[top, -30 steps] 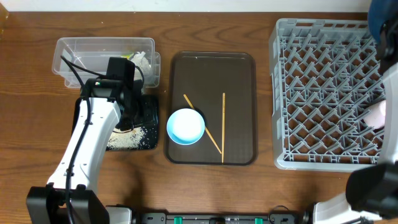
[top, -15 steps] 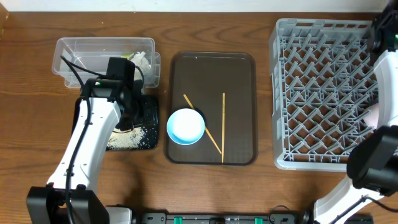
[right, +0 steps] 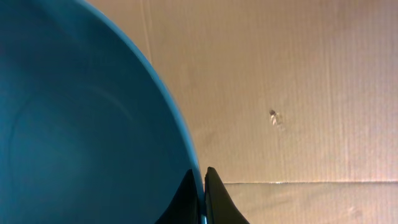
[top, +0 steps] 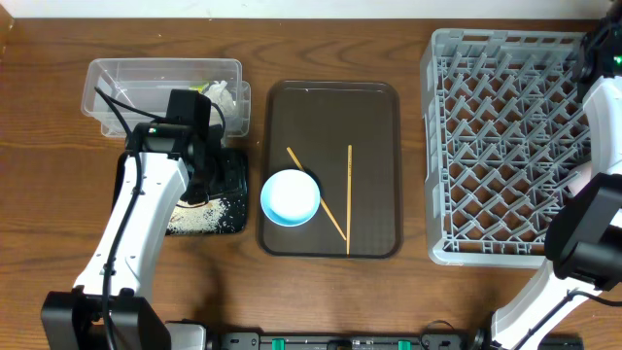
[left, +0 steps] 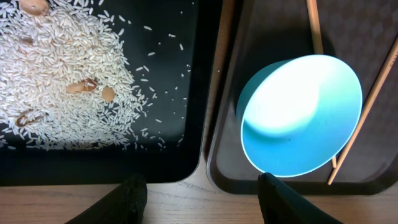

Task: Sort waste into correct bins and load items into the dishwasher rack
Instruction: 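Carry the blue plate right and stand it upright in the rack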

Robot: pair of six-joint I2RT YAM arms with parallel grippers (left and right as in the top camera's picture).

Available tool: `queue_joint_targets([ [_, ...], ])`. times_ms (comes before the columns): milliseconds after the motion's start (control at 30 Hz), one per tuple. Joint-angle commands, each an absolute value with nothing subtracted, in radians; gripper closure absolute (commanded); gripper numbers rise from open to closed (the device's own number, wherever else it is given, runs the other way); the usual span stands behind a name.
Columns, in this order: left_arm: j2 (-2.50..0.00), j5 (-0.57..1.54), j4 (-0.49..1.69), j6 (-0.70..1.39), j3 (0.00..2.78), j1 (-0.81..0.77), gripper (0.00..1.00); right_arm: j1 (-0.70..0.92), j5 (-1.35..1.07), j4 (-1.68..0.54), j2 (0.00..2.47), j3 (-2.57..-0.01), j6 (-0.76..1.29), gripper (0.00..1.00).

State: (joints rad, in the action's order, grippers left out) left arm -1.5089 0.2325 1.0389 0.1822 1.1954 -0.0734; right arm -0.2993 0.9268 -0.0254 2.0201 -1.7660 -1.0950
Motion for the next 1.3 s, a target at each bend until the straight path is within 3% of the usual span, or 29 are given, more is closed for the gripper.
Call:
queue_joint_targets([
  [0, -1.502, 0.223, 1.039, 0.176, 1.197, -0.070, 0.40, -0.314, 0.916, -0.018, 2.040, -1.771, -1.142, 0.99],
  [533, -1.502, 0.223, 1.039, 0.181, 1.197, -0.070, 0.40, -0.294, 0.937, -0.020, 2.085, -1.706, -1.018, 0.99],
  [833, -1.502, 0.224, 1.039, 0.181, 1.197, -0.070, 0.40, -0.241, 0.965, -0.245, 2.085, -1.697, -0.764, 0.99],
  [933, -1.502, 0.224, 1.039, 0.181, 1.197, -0.070, 0.40, -0.228, 0.966, -0.263, 2.085, -1.697, -0.710, 0.87],
  [1067, -1.502, 0.224, 1.039, 0.181, 1.197, -0.070, 0.40, -0.214, 0.973, -0.263, 2.077, -1.698, -0.673, 0.49],
  [1267, -1.502, 0.224, 1.042, 0.181, 1.197, -0.070, 0.40, -0.180, 0.937, -0.263, 2.014, -1.698, -0.579, 0.17],
])
